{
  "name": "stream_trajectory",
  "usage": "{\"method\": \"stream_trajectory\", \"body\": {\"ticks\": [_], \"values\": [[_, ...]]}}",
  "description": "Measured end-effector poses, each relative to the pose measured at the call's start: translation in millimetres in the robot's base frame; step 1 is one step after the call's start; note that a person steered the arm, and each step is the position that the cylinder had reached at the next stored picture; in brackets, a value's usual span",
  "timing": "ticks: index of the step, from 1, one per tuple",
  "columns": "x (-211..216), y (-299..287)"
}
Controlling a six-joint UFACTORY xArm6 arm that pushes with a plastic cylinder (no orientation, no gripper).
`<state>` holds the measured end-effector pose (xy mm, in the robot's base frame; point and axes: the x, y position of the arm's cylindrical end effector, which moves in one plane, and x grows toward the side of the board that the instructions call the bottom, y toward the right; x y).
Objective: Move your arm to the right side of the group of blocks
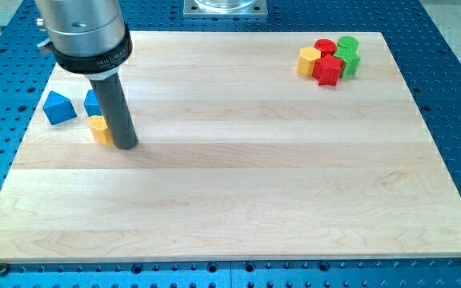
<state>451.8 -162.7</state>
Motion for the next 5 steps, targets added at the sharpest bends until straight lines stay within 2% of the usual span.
{"method": "stream_trajectory", "body": {"ticks": [1,4,5], "values": [[0.0,-27.5],[-17.9,-19.2],[-2.3,-6.9]]}}
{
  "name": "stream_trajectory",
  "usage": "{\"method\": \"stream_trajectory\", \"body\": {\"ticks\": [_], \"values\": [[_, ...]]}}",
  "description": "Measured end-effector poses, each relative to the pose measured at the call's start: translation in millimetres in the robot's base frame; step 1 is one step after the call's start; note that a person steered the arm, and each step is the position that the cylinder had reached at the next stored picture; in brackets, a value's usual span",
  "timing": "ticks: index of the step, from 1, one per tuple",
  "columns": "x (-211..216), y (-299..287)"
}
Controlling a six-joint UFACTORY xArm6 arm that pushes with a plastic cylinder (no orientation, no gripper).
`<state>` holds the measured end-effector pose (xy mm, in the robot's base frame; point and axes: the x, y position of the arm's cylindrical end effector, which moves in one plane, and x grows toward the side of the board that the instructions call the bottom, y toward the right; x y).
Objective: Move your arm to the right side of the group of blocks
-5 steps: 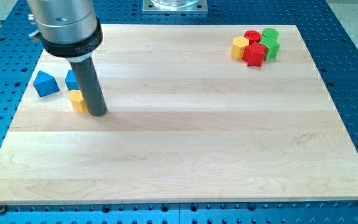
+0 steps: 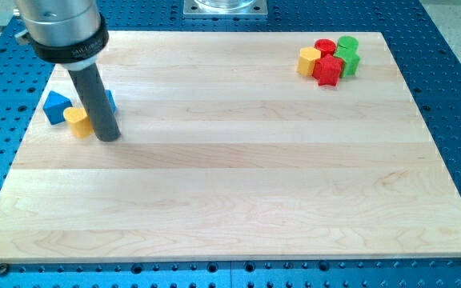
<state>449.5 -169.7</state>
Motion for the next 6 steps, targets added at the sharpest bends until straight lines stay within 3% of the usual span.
{"method": "stream_trajectory", "body": {"ticks": [1,2,4,5,6], "values": [[18.1,43.9],[18.1,159.5],[-33.7,342.6],[-97.5,401.0],[-126.1,436.2]]}}
